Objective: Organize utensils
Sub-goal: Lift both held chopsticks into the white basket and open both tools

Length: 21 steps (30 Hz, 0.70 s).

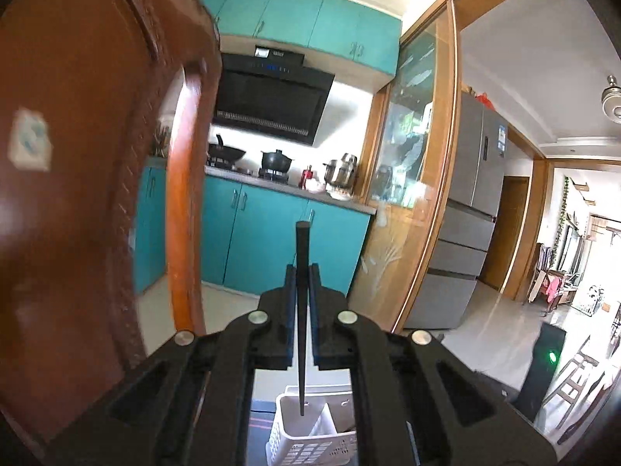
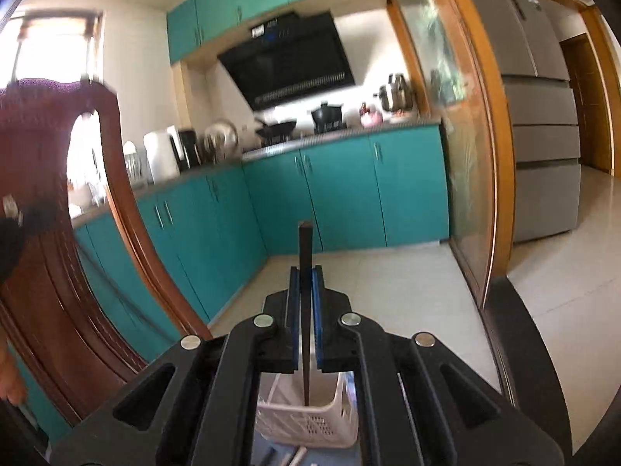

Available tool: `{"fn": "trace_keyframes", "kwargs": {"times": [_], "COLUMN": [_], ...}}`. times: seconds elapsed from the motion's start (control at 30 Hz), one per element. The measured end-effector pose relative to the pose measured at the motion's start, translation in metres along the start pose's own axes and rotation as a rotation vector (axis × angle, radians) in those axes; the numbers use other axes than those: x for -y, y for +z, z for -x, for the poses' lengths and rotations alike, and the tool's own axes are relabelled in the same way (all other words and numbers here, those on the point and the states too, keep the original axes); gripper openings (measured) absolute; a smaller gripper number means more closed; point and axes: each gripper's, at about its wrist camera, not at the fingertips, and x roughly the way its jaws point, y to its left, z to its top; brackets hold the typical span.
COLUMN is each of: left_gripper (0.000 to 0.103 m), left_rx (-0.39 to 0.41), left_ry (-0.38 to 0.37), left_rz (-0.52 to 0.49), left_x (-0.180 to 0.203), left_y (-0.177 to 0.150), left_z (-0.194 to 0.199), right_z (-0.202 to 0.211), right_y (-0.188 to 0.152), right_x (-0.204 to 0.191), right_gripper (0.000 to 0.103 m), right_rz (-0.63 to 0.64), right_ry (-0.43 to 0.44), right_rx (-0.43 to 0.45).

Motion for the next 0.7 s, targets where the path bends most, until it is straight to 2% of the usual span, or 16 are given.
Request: {"fn": "trace_keyframes", "kwargs": {"times": [0.17,0.4,0.47,0.5,0.53,0.63,0.7], "left_gripper": [0.007,0.007,0.007,0.007,0.007,0.007,0.012], "left_rx": [-0.107,-0.166,-0.189,-0.198,-0.208,-0.225,-0.220], "left_ry": [0.038,0.052,0.052,0.051,0.047,0.044,0.038], "left_rz": [0.022,-0.030,-0.032,-0.030,-0.029,-0.037,-0.044], "left_x": [-0.008,0.006,0.010,0.011,0.012,0.016,0.018], "left_y": [-0.028,-0.052,-0.060,-0.063,-0.066,-0.075,-0.078], "left_z": [-0.041,-0.062,-0.067,-0.068,-0.070,-0.072,-0.068], "right_z": [0.001,0.011,0.014,0.017,0.021,0.034,0.045], "right_y": [-0.016,-0.029,-0.034,-0.036,-0.036,-0.037,-0.040], "right_x": [0.002,0.005,0.009,0.011,0.013,0.021,0.029], "right_gripper": [0.007,0.007,0.020,0.036,0.044,0.051,0.058], "right_rz": [0.005,-0.015,-0.019,-0.025,-0.037,-0.056,-0.067], "right_ry": [0.025,0.034,0.033,0.036,0.042,0.052,0.053], "right_rx": [-0.006,-0.012,-0.017,-0.014,-0.004,0.012,0.042]}}
